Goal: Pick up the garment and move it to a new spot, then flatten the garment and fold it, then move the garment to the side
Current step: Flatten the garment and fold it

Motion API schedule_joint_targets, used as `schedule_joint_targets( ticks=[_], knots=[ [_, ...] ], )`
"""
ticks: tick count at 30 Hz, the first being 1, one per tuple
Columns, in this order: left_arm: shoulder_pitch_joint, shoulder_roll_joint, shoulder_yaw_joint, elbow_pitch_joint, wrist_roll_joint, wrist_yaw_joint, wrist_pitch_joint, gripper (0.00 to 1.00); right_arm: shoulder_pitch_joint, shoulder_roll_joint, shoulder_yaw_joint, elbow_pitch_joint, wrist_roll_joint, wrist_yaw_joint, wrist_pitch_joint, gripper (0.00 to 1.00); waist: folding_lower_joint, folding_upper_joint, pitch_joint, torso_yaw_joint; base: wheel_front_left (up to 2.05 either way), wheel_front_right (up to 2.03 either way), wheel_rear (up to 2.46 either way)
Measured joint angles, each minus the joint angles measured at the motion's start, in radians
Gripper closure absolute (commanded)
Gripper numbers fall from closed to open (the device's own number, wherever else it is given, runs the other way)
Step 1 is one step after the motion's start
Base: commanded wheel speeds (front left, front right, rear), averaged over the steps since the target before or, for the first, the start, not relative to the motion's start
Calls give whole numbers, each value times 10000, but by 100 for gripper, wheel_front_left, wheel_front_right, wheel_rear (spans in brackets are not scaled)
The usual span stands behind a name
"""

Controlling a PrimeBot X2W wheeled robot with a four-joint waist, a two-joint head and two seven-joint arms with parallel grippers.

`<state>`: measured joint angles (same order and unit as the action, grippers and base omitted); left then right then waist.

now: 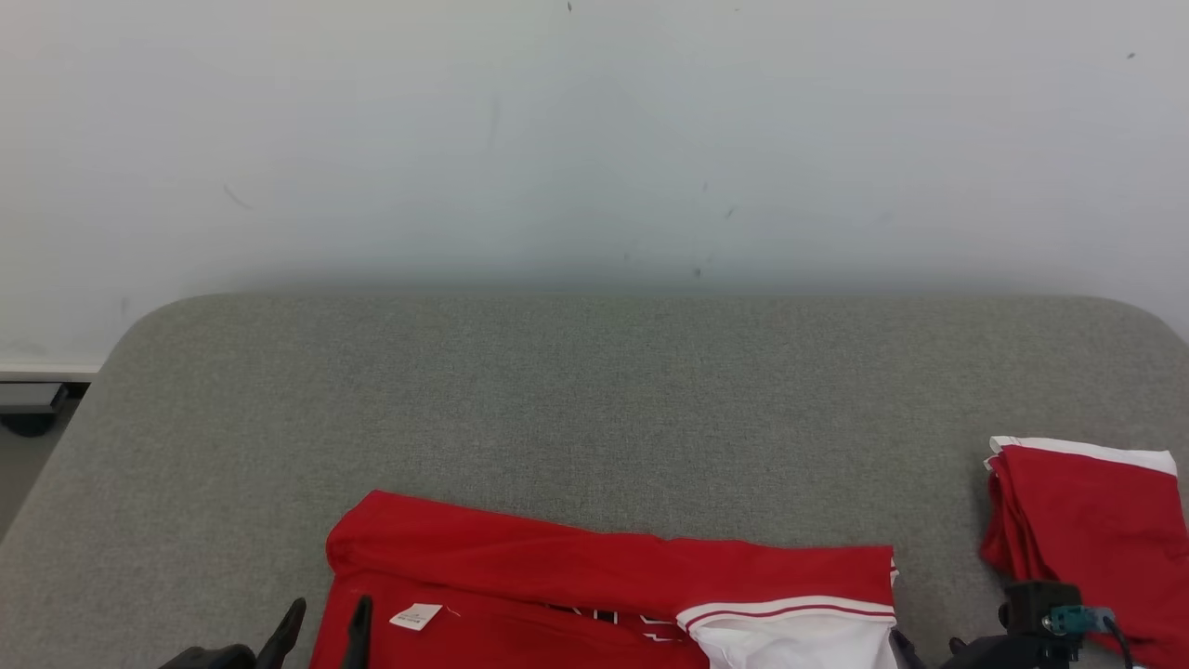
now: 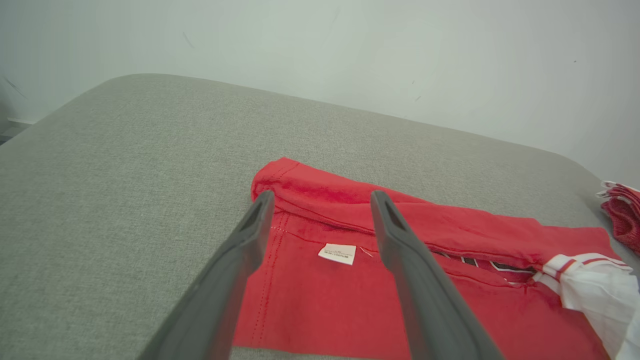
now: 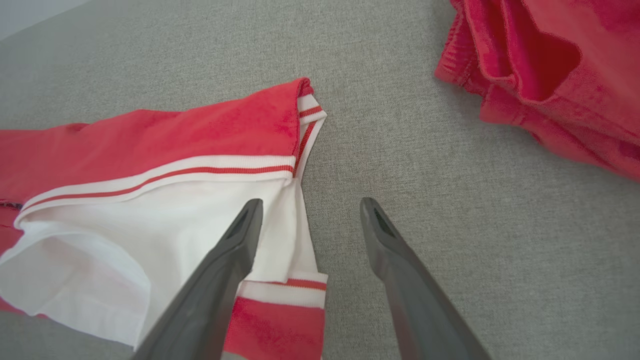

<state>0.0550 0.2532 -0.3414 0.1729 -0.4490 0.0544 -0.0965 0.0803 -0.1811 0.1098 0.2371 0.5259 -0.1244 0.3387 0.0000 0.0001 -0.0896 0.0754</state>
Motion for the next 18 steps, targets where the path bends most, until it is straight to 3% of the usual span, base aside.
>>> schedule_joint_targets(
  ticks=[9, 18],
  knots=[
    [6, 17, -38, -125, 0, 73, 228, 0, -495, 163, -153, 579, -554, -2, 1461, 0, 0, 0, -15, 140, 0, 0, 0],
    [3, 17, -157, -303, 17, 84, 382, 0, -894, 531, -389, 895, -826, -2, 2178, 0, 0, 0, 70, 282, 0, 0, 0]
  ],
)
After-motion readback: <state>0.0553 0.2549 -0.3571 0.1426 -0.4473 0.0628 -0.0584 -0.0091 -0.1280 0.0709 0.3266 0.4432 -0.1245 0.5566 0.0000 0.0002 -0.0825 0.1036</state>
